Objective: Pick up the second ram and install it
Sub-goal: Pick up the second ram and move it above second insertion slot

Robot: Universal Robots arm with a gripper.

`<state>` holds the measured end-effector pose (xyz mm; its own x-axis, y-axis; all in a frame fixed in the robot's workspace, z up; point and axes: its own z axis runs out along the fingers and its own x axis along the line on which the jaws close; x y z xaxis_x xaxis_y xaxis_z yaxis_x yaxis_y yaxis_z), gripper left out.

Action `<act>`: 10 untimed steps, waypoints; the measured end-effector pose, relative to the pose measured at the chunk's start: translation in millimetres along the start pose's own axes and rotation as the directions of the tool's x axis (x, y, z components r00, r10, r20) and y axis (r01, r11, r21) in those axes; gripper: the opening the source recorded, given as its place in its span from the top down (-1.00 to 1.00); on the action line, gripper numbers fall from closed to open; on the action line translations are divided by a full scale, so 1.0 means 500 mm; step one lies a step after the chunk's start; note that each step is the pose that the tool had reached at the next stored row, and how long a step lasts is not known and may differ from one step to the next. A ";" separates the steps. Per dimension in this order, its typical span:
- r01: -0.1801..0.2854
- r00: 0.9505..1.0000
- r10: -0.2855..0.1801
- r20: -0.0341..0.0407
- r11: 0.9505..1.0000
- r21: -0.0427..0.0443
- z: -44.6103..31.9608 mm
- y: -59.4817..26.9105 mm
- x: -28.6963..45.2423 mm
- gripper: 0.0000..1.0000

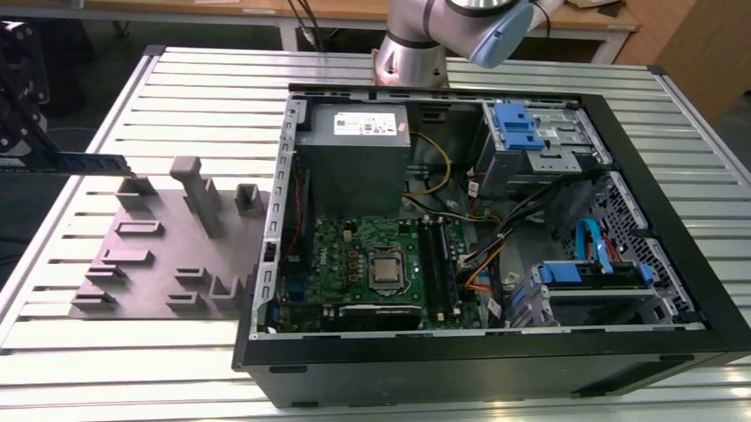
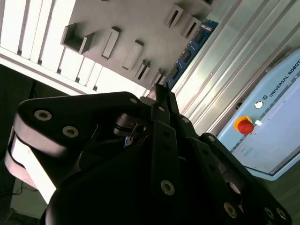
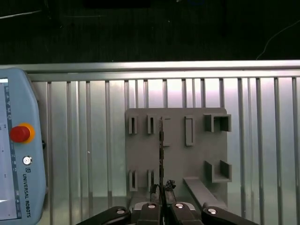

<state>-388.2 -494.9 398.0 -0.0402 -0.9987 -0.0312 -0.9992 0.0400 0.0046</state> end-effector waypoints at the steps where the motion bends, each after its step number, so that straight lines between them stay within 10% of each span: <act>1: 0.000 1.000 0.000 0.000 1.000 0.000 0.000 0.000 0.000 0.73; 10: 0.000 1.000 0.000 0.000 1.000 -0.001 0.000 -0.052 -0.005 0.73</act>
<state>-361.9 -493.2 397.7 -0.0402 -0.9987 -0.0312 -0.9992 0.0400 0.0054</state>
